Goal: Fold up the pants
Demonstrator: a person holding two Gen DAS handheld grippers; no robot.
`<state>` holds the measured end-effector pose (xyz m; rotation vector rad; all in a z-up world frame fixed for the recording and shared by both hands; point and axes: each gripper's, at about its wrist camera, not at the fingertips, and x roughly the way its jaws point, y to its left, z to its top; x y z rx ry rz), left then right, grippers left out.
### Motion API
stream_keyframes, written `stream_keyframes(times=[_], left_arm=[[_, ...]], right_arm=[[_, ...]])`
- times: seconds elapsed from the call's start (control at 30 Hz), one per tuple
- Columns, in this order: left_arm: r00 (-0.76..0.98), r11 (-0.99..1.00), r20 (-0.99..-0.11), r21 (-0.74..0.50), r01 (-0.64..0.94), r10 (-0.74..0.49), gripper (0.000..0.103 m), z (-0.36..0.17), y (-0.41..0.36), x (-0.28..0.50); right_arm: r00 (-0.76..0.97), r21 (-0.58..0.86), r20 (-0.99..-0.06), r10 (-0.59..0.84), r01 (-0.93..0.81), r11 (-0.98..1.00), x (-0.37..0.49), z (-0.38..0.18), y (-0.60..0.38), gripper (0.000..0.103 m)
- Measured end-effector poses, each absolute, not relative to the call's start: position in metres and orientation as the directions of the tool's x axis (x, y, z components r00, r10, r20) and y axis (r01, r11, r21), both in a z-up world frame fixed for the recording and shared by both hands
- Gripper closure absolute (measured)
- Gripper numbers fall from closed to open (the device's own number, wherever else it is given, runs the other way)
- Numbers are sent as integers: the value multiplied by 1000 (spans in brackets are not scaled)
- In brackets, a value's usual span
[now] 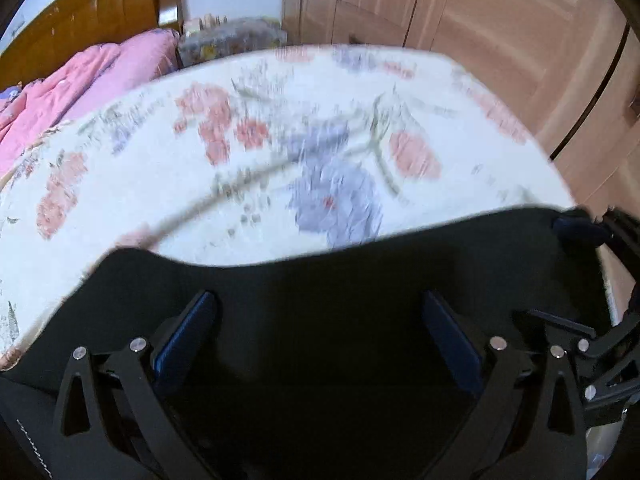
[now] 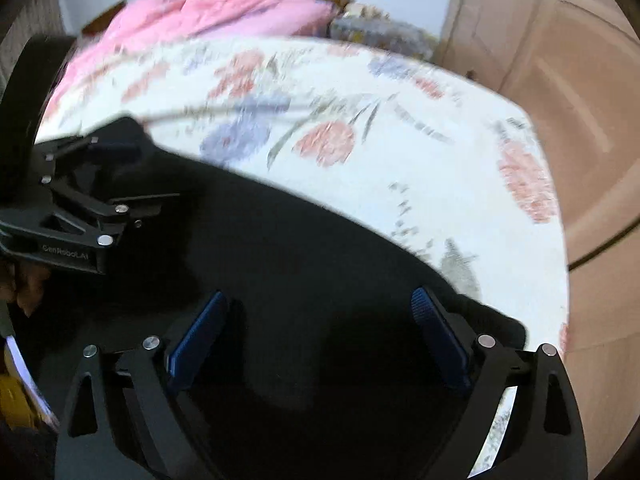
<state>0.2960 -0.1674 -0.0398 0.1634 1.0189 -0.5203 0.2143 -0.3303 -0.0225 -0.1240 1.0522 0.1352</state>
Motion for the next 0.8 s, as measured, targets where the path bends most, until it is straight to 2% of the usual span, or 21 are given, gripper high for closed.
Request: stream_keyframes(times=[0.1, 0.2, 0.27, 0.4, 0.53, 0.63, 0.73, 0.8], left_arm=[[475, 882, -803, -126, 453, -359, 2, -22, -157, 310], [441, 913, -845, -126, 388, -304, 2, -39, -151, 335], [461, 903, -837, -87, 421, -295, 2, -47, -153, 335], [488, 906, -838, -17, 423, -243, 1, -51, -161, 332], [491, 910, -835, -24, 415, -246, 1, -53, -160, 334], [492, 910, -835, -24, 414, -246, 2, -54, -160, 334], [493, 911, -834, -26, 411, -246, 1, -54, -159, 332], [493, 910, -833, -32, 412, -252, 2, -51, -158, 329]], right_arm=[[551, -66, -833, 59, -205, 977, 217, -12, -314, 13], [498, -66, -865, 65, -241, 968, 240, -29, -303, 11], [455, -32, -888, 61, -195, 980, 255, -46, -309, 5], [493, 39, -865, 89, -112, 993, 253, -38, -325, 6], [588, 44, -806, 66, -52, 998, 253, -16, -320, 5], [488, -66, -871, -53, -10, 998, 280, -42, -311, 5], [459, 40, -888, 14, 46, 998, 281, -44, -331, 5], [503, 33, -864, -5, 67, 997, 268, -28, -334, 5]])
